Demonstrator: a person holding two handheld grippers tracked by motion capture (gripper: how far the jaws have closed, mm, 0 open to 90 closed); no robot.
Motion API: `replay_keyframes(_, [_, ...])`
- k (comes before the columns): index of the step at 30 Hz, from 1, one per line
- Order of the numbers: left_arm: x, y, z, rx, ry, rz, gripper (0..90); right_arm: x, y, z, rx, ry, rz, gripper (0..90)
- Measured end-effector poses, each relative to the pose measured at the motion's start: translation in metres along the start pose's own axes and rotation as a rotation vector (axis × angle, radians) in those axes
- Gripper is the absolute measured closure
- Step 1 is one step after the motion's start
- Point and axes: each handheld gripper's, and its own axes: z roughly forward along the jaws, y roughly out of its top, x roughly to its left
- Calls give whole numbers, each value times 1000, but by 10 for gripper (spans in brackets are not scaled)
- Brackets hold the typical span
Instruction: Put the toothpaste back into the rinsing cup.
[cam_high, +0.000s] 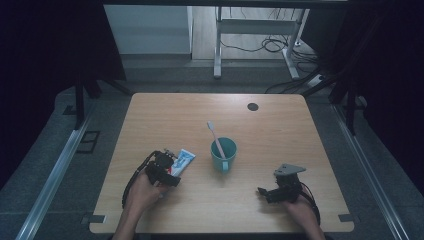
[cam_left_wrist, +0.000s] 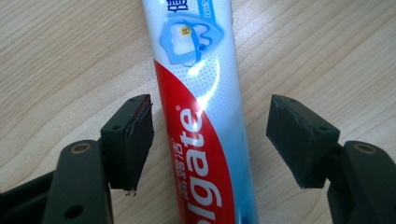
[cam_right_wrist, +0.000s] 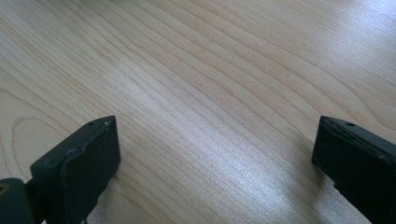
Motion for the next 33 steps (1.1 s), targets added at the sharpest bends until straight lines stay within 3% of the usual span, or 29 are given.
replay_keyframes(7, [-1,10,7,60,6,17,353,0,0,0,0,0,0,7])
replay_keyframes(16, [3,23,10,156,5,11,369,0,0,0,0,0,-2,7])
replay_keyframes(33, [6,38,16,260,-15,-46,509,0,0,0,0,-1,-1,7])
